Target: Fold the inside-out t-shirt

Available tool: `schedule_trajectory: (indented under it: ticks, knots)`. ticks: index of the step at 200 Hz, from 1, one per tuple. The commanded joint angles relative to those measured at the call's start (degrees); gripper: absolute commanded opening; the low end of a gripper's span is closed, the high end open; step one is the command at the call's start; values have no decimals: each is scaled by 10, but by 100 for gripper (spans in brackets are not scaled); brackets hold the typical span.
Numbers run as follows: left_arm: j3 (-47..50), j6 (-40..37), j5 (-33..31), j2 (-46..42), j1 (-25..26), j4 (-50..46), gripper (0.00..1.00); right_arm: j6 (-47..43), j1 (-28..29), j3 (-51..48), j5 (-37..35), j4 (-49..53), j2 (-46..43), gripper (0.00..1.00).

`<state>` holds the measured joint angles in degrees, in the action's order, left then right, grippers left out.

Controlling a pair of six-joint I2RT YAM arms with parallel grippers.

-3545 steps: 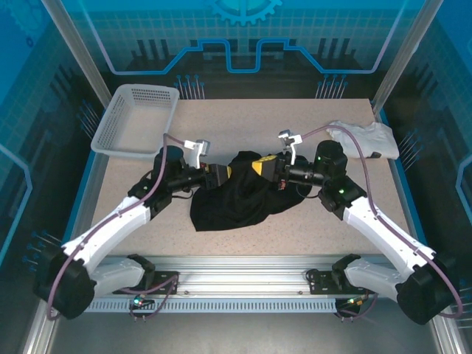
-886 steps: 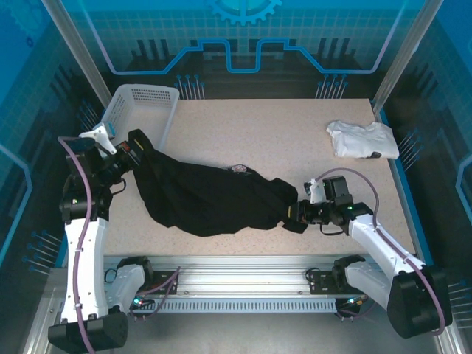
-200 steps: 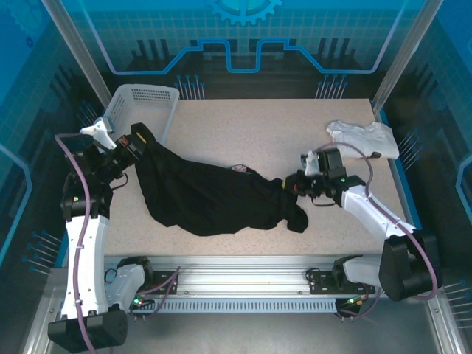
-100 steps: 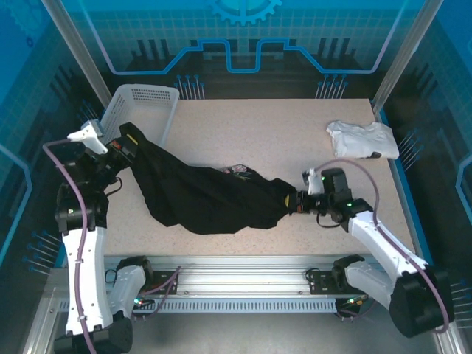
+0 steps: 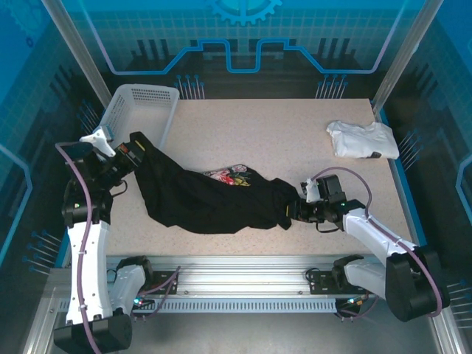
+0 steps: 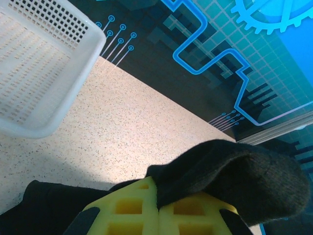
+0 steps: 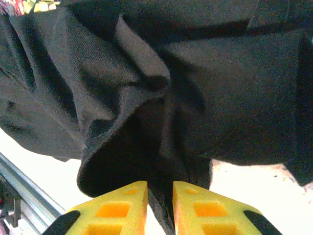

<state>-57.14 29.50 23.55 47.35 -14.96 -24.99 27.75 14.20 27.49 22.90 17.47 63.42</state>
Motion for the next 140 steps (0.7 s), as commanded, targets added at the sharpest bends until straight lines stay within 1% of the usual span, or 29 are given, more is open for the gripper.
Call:
schedule_trajectory:
  ticks: [1, 26, 48, 60, 84, 104, 124, 140]
  knots:
    - [6, -7, 22, 3, -5, 22, 0, -29, 3, 12, -21, 6, -22, 26]
    - [6, -6, 24, 7, -5, 26, 0, -41, 41, 5, -67, 12, -51, 38]
    - [8, -5, 26, 9, -5, 31, 0, -40, 75, -5, -120, 17, -69, 47]
    - [9, -3, 27, 9, -5, 33, 0, -37, 84, -5, -141, 24, -68, 51]
    - [10, -1, 31, 11, -5, 37, 0, -30, 92, -10, -151, 24, -57, 52]
    - [10, -1, 31, 12, -5, 37, 0, -24, 112, -19, -148, 11, -51, 52]
    - [11, 0, 32, 12, -5, 37, 0, -27, 139, -23, -166, 10, -52, 52]
    - [13, 1, 34, 12, -5, 41, 0, -22, 149, -22, -185, 17, -54, 50]
